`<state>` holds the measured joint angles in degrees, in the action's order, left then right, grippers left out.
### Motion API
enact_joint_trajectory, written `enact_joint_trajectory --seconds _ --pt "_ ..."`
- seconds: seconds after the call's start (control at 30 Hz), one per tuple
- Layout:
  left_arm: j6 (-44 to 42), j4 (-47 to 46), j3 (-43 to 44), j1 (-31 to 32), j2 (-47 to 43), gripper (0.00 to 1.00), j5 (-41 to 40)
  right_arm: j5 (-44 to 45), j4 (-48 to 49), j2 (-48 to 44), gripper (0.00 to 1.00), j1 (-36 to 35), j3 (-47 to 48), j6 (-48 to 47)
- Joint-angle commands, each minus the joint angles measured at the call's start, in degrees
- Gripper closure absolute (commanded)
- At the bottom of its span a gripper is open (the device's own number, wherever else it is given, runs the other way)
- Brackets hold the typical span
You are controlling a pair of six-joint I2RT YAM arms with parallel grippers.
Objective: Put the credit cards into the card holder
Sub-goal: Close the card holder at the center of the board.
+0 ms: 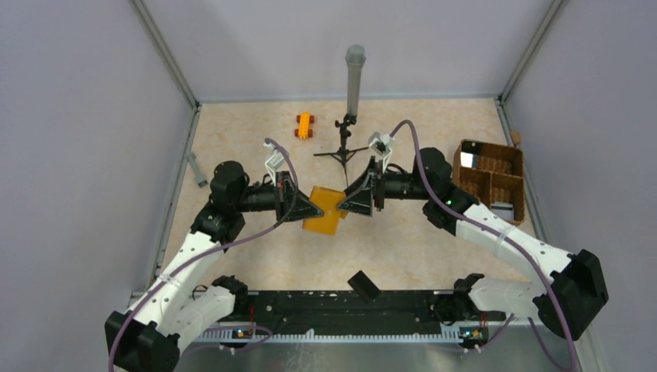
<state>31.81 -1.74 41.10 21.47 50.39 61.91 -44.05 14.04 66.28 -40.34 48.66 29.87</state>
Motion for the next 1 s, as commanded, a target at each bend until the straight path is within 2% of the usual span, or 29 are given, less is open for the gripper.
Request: enact_joint_trajectory --seconds 0.0,0.13,0.47,0.6,0.7,0.97 --pt "0.73 -2.70 1.00 -0.04 -0.43 1.00 1.20 0.63 -8.25 -3.90 0.54 0.08 2.46 -6.96" --pt "1.07 -3.04 0.91 -0.07 -0.05 1.00 1.86 -1.92 -9.51 -4.40 0.68 0.08 2.49 -8.19" --pt "1.67 -3.58 0.83 -0.20 -0.12 1.00 2.16 -3.06 -11.82 -2.61 0.83 0.08 3.32 -10.00" --pt "2.01 -3.79 0.77 -0.28 -0.08 1.00 2.19 -4.28 -11.79 -2.56 1.00 0.07 2.92 -10.59" --pt "2.11 -3.56 0.89 -0.91 -0.12 1.00 1.82 -6.49 -11.91 -4.04 1.00 0.08 2.27 -11.47" --pt "2.58 -3.57 0.94 -2.14 0.04 1.00 2.60 -13.54 -22.35 -6.00 1.00 0.08 4.77 -18.25"
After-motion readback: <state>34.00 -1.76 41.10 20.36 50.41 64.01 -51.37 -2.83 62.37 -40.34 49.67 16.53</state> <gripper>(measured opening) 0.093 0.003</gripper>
